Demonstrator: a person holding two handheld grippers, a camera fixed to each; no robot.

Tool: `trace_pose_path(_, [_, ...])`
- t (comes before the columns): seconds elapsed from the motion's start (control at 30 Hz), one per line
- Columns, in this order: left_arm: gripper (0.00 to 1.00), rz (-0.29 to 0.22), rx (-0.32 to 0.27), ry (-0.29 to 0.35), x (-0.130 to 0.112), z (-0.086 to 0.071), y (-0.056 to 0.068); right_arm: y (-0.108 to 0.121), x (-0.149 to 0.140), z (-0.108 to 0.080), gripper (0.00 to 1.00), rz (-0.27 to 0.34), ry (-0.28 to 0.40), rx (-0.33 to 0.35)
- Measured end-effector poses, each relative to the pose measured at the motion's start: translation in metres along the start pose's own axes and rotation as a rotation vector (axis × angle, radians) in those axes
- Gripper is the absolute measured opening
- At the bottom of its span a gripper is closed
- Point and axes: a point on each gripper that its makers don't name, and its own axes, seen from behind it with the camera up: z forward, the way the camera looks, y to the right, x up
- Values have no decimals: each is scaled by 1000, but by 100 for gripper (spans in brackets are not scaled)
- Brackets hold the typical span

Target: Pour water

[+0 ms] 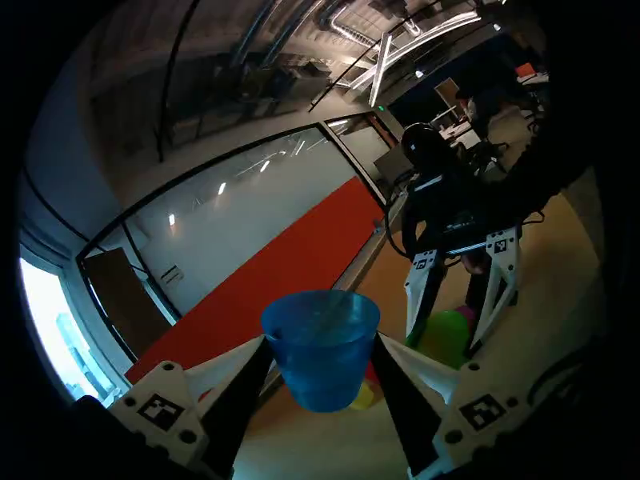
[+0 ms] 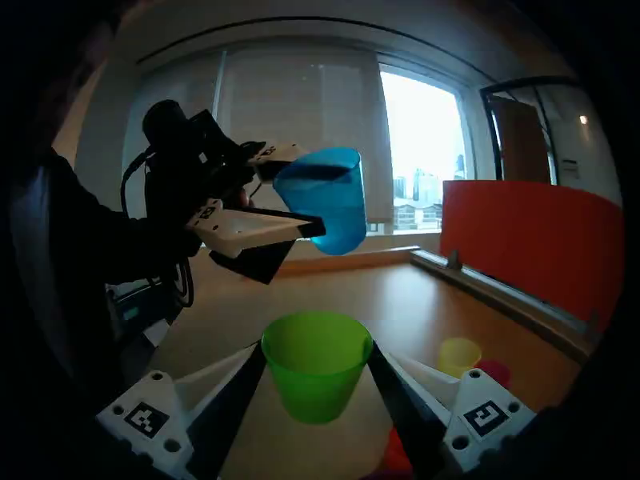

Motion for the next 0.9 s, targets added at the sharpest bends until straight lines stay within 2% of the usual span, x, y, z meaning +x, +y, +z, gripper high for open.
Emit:
trace_pose_path(0.5, [83,85,-11,12,6,2,9,-5,1,-2,93,4,8,20])
trace_pose_path(0.9, [82,129,-5,16,10,4,10,-10,4,-2,93,0,15,28])
